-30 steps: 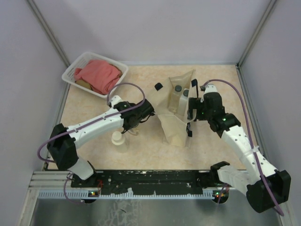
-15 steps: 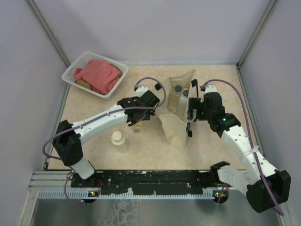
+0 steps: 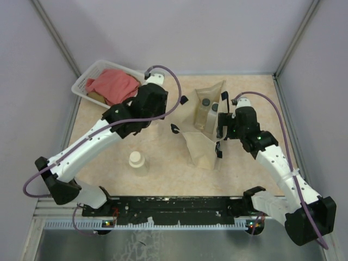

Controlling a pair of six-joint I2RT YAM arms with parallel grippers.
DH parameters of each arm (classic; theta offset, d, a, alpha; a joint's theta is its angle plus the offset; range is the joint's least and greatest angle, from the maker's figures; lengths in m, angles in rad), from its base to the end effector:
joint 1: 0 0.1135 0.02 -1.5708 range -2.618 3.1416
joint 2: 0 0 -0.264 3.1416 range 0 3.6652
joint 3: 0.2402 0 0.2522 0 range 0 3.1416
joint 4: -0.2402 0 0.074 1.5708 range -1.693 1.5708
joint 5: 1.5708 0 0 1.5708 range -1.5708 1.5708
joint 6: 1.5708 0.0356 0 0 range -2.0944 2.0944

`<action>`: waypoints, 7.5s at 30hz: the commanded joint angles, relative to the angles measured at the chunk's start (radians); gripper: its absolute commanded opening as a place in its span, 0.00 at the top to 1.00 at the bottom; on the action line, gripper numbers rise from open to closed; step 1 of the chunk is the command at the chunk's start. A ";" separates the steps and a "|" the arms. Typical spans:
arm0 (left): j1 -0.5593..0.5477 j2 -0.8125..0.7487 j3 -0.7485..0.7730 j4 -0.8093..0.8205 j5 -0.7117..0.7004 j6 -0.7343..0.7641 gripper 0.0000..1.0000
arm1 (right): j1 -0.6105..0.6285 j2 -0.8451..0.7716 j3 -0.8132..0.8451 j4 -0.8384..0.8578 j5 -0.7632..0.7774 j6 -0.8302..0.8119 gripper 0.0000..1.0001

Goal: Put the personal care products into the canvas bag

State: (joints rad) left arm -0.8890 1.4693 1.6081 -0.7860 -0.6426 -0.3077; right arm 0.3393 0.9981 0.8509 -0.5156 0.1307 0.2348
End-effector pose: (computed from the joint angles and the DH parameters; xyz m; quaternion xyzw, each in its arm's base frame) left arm 0.2115 -0.2267 0.4077 0.1086 0.8541 -0.0045 0.5086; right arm 0.2035 0.0669 0.2915 -0.0182 0.8971 0.0676 0.4363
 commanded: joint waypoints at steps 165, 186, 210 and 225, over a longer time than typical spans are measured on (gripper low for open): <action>0.124 -0.375 -0.812 0.074 0.473 -0.517 1.00 | -0.001 0.042 0.059 -0.063 0.033 -0.020 0.03; 0.121 -0.293 -0.110 0.330 0.857 -0.045 1.00 | 0.000 0.059 0.069 -0.075 0.043 -0.011 0.03; 0.121 0.206 0.168 0.370 0.853 0.221 1.00 | 0.000 0.034 0.112 -0.139 0.084 -0.025 0.02; 0.023 0.272 0.143 0.359 0.994 0.259 1.00 | 0.000 0.038 0.103 -0.134 0.093 -0.025 0.02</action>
State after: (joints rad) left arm -0.8364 1.7241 1.7035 -0.5117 0.3336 -0.0757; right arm 0.3393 1.0538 0.9192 -0.6365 0.1890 0.2287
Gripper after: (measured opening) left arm 0.751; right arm 0.979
